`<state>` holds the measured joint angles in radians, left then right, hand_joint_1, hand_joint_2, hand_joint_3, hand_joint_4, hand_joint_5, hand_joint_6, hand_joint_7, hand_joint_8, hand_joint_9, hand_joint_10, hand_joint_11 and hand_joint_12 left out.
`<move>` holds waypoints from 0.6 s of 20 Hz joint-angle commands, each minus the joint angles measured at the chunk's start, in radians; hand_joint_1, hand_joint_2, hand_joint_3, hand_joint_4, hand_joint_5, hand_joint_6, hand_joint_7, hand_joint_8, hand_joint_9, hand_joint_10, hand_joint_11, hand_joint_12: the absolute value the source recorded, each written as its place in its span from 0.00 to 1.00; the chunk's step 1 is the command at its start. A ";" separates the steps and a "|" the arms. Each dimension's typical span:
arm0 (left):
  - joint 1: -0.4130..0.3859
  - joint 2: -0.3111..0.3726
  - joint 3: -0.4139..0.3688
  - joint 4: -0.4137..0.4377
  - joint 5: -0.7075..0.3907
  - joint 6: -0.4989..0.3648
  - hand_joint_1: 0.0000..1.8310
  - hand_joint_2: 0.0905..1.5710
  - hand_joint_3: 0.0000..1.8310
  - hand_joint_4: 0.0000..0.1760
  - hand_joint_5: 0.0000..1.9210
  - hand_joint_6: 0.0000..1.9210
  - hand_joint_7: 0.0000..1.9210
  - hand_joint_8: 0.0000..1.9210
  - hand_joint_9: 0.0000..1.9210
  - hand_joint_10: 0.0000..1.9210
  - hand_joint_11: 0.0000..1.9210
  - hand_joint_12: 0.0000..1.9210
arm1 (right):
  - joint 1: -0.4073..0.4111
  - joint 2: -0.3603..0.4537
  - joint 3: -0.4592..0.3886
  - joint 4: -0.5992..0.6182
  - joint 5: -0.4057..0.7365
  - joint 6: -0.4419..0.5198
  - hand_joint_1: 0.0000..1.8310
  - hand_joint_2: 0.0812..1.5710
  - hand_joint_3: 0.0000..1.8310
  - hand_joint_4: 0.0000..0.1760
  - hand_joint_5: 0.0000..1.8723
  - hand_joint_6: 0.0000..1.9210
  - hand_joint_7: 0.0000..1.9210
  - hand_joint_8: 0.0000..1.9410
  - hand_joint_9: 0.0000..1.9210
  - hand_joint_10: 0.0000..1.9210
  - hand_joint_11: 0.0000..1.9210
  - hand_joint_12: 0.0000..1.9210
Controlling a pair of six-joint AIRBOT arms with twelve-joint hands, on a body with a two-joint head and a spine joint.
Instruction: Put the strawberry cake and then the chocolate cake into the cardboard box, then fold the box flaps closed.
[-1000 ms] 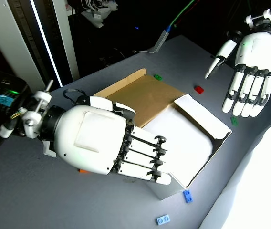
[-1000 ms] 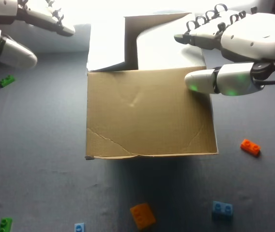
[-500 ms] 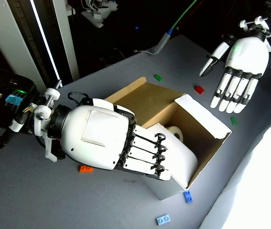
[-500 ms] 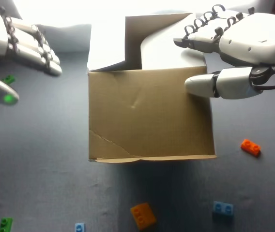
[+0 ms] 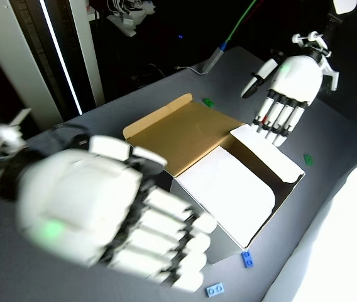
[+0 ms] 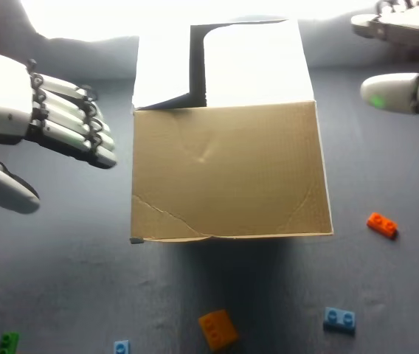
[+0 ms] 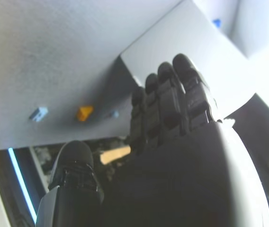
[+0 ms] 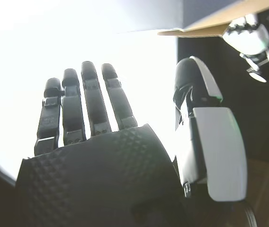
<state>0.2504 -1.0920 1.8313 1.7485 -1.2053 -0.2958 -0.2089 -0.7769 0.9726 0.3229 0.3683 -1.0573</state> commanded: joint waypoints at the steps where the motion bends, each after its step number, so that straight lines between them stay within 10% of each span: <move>1: 0.005 0.022 -0.011 -0.082 -0.021 0.004 0.00 0.82 0.00 0.00 0.13 0.00 0.12 0.00 0.12 0.00 0.00 0.34 | -0.010 0.047 -0.008 0.005 0.172 0.067 0.00 0.79 0.00 0.00 0.07 0.00 0.11 0.00 0.09 0.01 0.00 0.08; 12: 0.093 0.081 -0.204 -0.111 0.006 0.011 0.00 0.82 0.00 0.00 0.13 0.00 0.11 0.00 0.12 0.00 0.00 0.34 | -0.094 0.229 -0.088 0.005 0.132 0.147 0.00 0.80 0.00 0.00 0.08 0.00 0.12 0.00 0.08 0.00 0.00 0.12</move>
<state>0.3496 -1.0191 1.6169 1.7245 -1.1709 -0.2844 -0.3130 -0.5606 0.8814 0.3267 0.3862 -0.9146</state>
